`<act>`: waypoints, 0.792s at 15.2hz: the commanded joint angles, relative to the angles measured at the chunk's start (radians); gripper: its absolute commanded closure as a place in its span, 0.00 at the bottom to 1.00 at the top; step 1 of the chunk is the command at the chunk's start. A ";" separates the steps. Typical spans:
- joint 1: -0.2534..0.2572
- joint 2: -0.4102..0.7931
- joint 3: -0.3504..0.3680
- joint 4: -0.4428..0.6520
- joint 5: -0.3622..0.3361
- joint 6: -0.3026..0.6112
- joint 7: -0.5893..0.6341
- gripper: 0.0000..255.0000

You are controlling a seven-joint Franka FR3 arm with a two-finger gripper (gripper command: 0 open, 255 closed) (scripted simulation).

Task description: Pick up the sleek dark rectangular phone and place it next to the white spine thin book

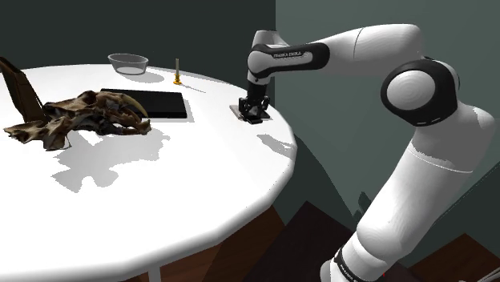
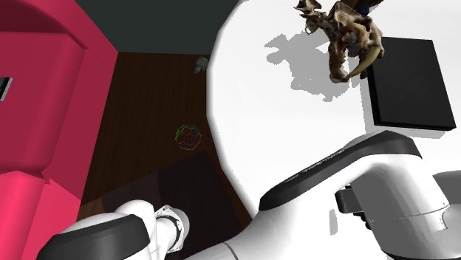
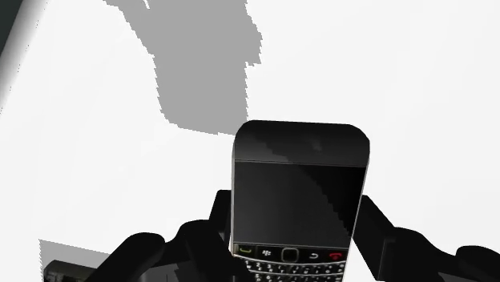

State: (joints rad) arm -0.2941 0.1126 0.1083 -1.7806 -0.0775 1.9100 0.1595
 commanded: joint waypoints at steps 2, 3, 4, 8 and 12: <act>0.000 0.007 0.000 -0.030 -0.002 0.038 0.002 1.00; 0.000 0.010 -0.001 -0.041 -0.003 0.051 0.003 1.00; 0.000 0.013 -0.001 -0.051 -0.003 0.064 0.004 1.00; 0.000 0.026 -0.001 -0.088 -0.007 0.114 0.009 1.00; 0.000 0.033 -0.002 -0.106 -0.009 0.140 0.011 1.00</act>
State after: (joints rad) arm -0.2943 0.1458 0.1067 -1.8827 -0.0860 2.0448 0.1700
